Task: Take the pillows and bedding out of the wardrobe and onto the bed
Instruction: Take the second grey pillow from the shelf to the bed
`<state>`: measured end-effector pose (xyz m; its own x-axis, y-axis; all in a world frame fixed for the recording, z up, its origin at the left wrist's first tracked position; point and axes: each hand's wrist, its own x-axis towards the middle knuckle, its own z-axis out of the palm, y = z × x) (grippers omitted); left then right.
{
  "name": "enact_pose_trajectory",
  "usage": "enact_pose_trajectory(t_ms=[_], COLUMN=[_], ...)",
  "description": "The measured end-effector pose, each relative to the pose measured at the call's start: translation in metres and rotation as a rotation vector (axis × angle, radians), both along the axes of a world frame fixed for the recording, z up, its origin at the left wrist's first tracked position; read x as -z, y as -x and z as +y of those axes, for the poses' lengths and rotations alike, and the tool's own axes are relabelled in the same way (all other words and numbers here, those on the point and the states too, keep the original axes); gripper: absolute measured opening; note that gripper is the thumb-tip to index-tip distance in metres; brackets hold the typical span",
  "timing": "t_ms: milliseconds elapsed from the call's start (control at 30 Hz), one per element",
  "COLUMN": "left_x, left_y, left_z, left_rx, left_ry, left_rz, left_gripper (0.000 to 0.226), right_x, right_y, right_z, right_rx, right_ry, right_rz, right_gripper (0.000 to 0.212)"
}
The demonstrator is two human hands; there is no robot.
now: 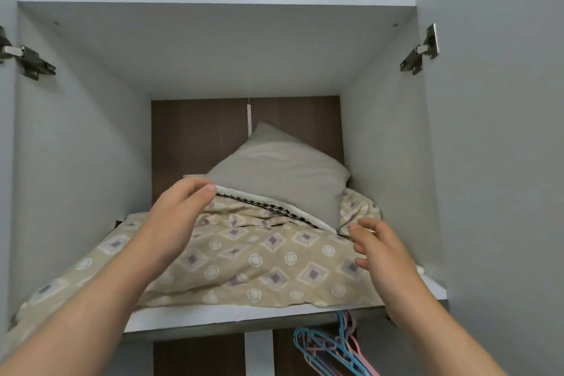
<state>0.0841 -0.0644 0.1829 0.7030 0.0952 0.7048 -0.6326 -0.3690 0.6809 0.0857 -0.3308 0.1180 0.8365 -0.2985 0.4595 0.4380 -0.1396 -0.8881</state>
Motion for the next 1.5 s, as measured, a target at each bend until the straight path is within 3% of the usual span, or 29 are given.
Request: enact_pose_trajectory(t_ms=[100,200,500,667,867,1000,1100,1267,1500], left_x=[-0.024,-0.046,-0.099,-0.107,-0.117,-0.092,-0.078,-0.087,-0.119], left_y=[-0.059,-0.124,-0.281,-0.332,-0.365,-0.393,-0.409,-0.402,-0.33], left_z=[0.015,0.027,0.024,0.018,0.006,0.005,0.004,0.007,0.021], left_rx=[-0.02,-0.077,-0.334,-0.311,-0.203,-0.251,-0.247,-0.403,-0.373], left_ry=[-0.04,-0.148,-0.428,-0.395,-0.345,-0.377,-0.384,-0.454,-0.282], left_rz=[-0.034,-0.024,0.111,0.3,0.413,0.469,0.459,0.245,-0.027], left_gripper=[0.018,0.024,0.057,0.072,0.094,0.1,0.096,0.079,0.061], right_x=[-0.02,-0.04,-0.073,-0.083,-0.077,-0.058,-0.044,-0.051,-0.103], right_y=[-0.052,-0.106,-0.227,-0.289,-0.333,-0.349,-0.356,-0.342,-0.26], right_z=[0.013,0.02,0.006,0.0,-0.009,-0.008,-0.004,0.007,0.012], right_rx=[0.034,0.06,0.214,0.332,0.268,0.411,0.535,0.633,0.687], right_ry=[0.02,-0.003,0.006,-0.034,-0.098,-0.02,0.032,0.04,0.08], right_rz=[0.011,0.017,0.166,0.228,0.24,0.316,0.252,0.045,-0.166], right_gripper=[0.046,0.064,0.046,0.1,0.085,0.085,0.077,0.066,0.056])
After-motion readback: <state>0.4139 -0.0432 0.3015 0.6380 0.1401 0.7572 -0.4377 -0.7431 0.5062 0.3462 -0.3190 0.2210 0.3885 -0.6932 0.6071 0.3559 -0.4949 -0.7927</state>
